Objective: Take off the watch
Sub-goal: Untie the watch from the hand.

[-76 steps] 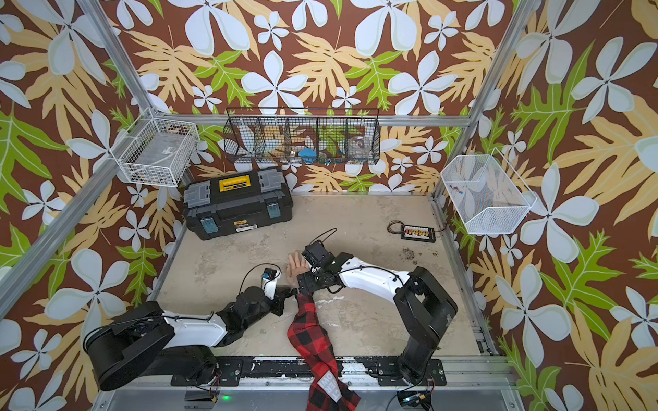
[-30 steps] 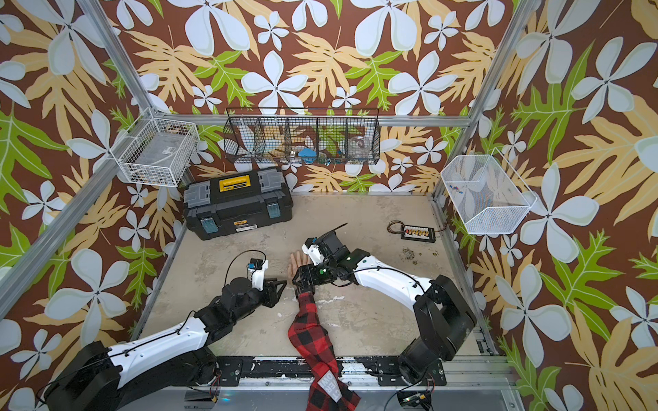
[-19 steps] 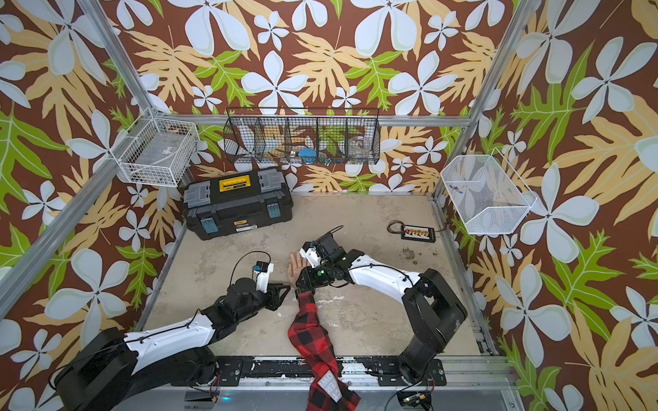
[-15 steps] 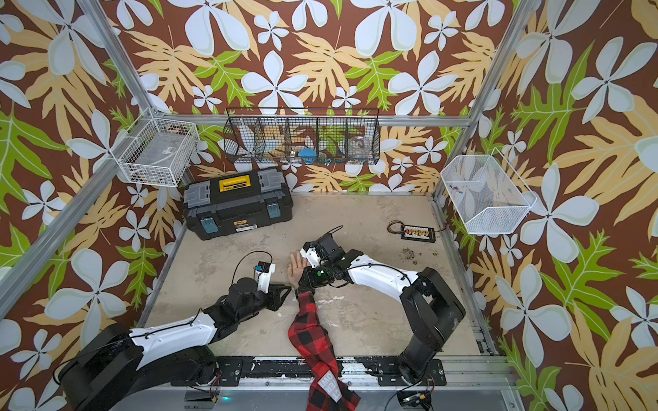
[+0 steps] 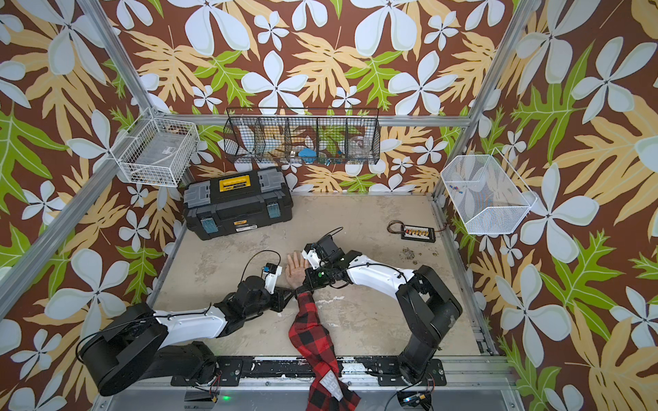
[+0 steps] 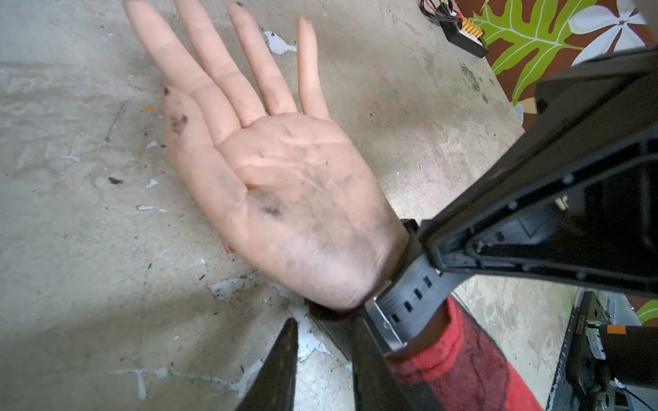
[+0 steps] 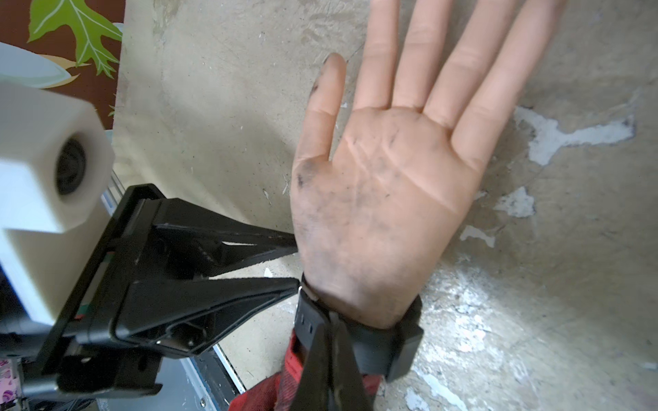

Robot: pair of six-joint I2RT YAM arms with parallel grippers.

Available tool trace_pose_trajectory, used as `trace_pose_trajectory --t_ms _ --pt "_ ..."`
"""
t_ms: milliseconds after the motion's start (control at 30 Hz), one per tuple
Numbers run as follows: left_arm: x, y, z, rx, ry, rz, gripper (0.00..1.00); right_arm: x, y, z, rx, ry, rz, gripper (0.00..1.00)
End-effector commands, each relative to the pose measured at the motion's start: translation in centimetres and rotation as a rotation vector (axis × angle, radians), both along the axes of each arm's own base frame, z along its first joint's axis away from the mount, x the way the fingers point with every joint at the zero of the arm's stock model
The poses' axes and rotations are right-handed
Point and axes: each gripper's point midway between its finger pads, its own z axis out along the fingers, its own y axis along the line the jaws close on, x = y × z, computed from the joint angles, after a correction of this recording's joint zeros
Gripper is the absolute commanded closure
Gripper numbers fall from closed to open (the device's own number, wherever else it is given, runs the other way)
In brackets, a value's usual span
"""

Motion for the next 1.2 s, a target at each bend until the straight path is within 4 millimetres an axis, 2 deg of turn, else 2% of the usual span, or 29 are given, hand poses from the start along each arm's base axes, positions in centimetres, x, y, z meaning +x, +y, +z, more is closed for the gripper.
trace_pose_trajectory --t_ms 0,267,600,833,1000,1167 --pt "0.2 -0.7 0.2 -0.021 -0.003 -0.021 0.72 -0.2 0.1 -0.4 -0.001 0.001 0.011 1.0" --pt "0.3 -1.4 1.3 -0.061 -0.026 -0.043 0.71 -0.5 0.1 -0.9 0.0 0.015 0.019 1.0" --pt "0.5 -1.9 3.5 -0.102 -0.059 -0.056 0.71 -0.5 0.6 0.3 0.044 0.011 0.02 1.0" --pt "0.4 -1.9 3.2 -0.095 -0.041 -0.058 0.71 -0.6 0.5 0.2 0.044 0.015 0.02 1.0" --pt "0.4 -0.2 2.0 -0.026 -0.034 0.003 0.72 0.2 -0.7 0.0 -0.001 -0.018 -0.033 1.0" --pt "0.1 0.0 1.1 0.004 -0.029 -0.006 0.72 0.7 -1.8 0.0 -0.012 -0.028 -0.082 1.0"
